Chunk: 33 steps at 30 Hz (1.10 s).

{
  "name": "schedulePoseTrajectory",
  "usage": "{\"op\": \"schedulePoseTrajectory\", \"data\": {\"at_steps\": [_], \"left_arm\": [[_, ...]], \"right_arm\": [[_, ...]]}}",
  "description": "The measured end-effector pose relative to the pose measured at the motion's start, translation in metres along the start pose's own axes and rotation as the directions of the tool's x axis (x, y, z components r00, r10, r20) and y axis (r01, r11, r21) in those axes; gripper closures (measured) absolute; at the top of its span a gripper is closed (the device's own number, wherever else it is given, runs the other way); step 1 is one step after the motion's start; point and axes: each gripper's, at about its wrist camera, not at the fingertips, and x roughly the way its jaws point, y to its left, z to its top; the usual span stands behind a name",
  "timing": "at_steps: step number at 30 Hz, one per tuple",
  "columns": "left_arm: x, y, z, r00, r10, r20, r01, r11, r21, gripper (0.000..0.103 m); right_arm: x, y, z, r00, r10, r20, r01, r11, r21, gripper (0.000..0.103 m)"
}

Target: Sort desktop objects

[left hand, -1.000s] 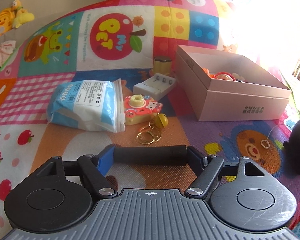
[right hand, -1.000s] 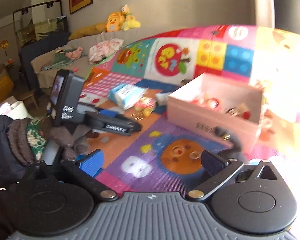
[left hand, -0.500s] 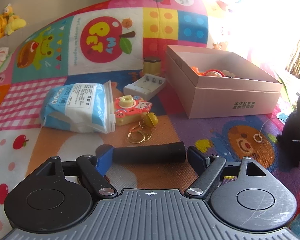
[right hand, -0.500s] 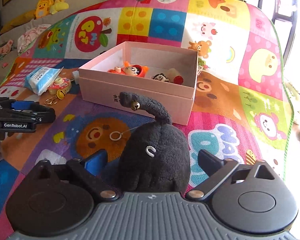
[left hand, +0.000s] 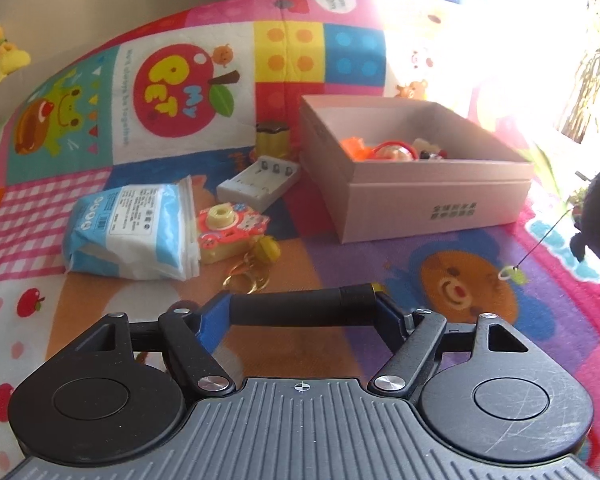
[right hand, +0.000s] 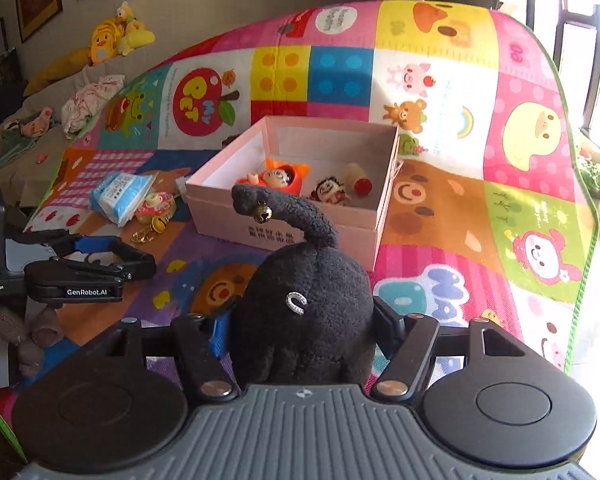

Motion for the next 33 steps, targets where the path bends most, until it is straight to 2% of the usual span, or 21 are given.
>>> {"op": "schedulePoseTrajectory", "data": {"at_steps": [4,8,11,14,15,17,19,25,30,33], "left_arm": [[-0.017,-0.026,0.033,0.994,-0.065,0.093,0.060,0.997,0.058,0.023],[-0.005,-0.064,0.072,0.979,-0.148,0.139,0.132,0.984,0.116,0.023],[0.017,-0.090,0.091,0.973,-0.155,0.170,0.129,0.979,0.155,0.023],[0.046,-0.105,0.102,0.971,-0.187,0.147,0.168,0.977,0.134,0.023],[0.054,-0.109,0.103,0.971,-0.201,0.132,0.183,0.974,0.135,0.023],[0.061,-0.112,0.100,0.973,-0.201,0.113,0.184,0.973,0.142,0.014],[0.053,-0.106,0.090,0.969,-0.209,0.130,0.189,0.970,0.151,0.007],[0.015,-0.065,0.051,0.976,-0.136,0.170,0.112,0.983,0.143,0.005],[0.004,-0.024,0.027,0.983,-0.085,0.164,0.081,0.996,0.026,0.005],[0.002,-0.007,0.016,0.984,-0.089,0.154,0.095,0.995,-0.033,0.005]], "right_arm": [[-0.032,-0.009,0.026,0.989,-0.016,0.144,0.016,1.000,0.001,0.036],[-0.047,-0.019,0.045,0.968,-0.058,0.245,0.056,0.998,0.015,0.036],[-0.050,-0.028,0.049,0.960,-0.066,0.273,0.058,0.998,0.039,0.036],[-0.044,-0.035,0.049,0.963,-0.078,0.259,0.064,0.996,0.062,0.036],[-0.042,-0.037,0.048,0.964,-0.083,0.252,0.068,0.995,0.069,0.036],[-0.037,-0.042,0.047,0.965,-0.098,0.242,0.079,0.993,0.086,0.036],[-0.033,-0.046,0.046,0.966,-0.106,0.236,0.082,0.991,0.109,0.036],[-0.005,-0.039,0.075,0.968,-0.082,0.235,0.061,0.994,0.096,0.036],[0.056,-0.021,0.125,0.977,-0.061,0.204,0.047,0.996,0.074,0.036],[0.113,-0.015,0.148,0.995,-0.030,0.099,0.017,0.992,0.125,0.036]]}}
